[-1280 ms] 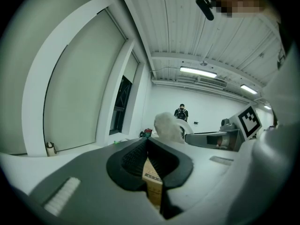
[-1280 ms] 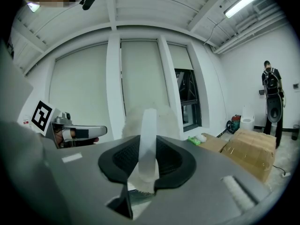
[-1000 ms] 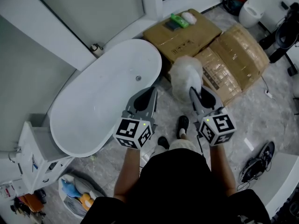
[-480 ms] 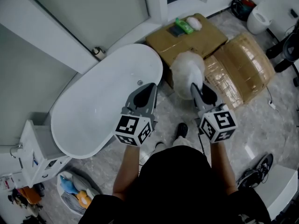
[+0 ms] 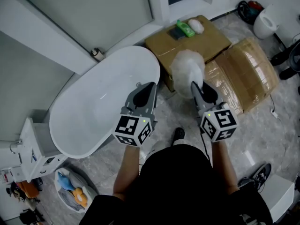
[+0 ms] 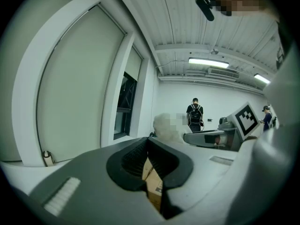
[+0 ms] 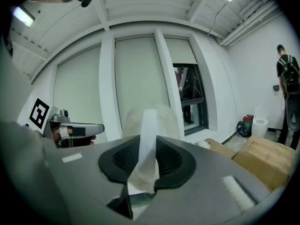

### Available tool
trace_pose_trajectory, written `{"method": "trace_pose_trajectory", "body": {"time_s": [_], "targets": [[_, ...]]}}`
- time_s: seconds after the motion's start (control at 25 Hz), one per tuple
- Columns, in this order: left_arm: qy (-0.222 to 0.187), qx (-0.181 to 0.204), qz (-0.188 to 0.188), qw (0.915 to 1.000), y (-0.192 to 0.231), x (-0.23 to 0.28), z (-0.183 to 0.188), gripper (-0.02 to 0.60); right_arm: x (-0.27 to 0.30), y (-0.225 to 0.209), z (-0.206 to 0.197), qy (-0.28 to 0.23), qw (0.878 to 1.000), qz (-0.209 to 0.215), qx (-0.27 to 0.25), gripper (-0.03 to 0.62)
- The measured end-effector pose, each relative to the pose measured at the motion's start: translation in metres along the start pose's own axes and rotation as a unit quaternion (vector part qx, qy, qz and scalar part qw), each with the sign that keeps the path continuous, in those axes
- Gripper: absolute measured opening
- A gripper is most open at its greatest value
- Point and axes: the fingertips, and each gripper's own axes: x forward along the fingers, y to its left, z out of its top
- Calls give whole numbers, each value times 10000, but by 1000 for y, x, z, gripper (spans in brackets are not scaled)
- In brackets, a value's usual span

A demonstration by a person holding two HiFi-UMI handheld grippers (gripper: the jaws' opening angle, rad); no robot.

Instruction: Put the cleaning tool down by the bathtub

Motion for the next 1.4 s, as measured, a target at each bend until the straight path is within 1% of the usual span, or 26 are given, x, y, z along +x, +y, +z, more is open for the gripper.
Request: {"method": "trace_pose_trajectory", "body": {"time_s": [0.16, 0.36, 0.68, 1.04, 1.4], "targets": [[47, -13, 110, 9999, -4, 14, -6, -2, 4, -23, -5, 62, 10000, 27, 20, 92], [99, -87, 235, 9996, -3, 19, -11, -2, 11, -35, -8, 141, 9998, 77, 76, 93], [230, -200, 399, 9987, 27, 29, -17, -2, 43, -38, -14, 324, 9992, 132, 197, 93], [307, -272, 161, 9990, 65, 75, -12, -2, 87, -57, -1, 387, 9989, -154, 221, 92], [223, -295, -62, 9993, 121, 131, 12, -2, 149, -76, 27, 393, 9982, -425, 137, 92]]}}
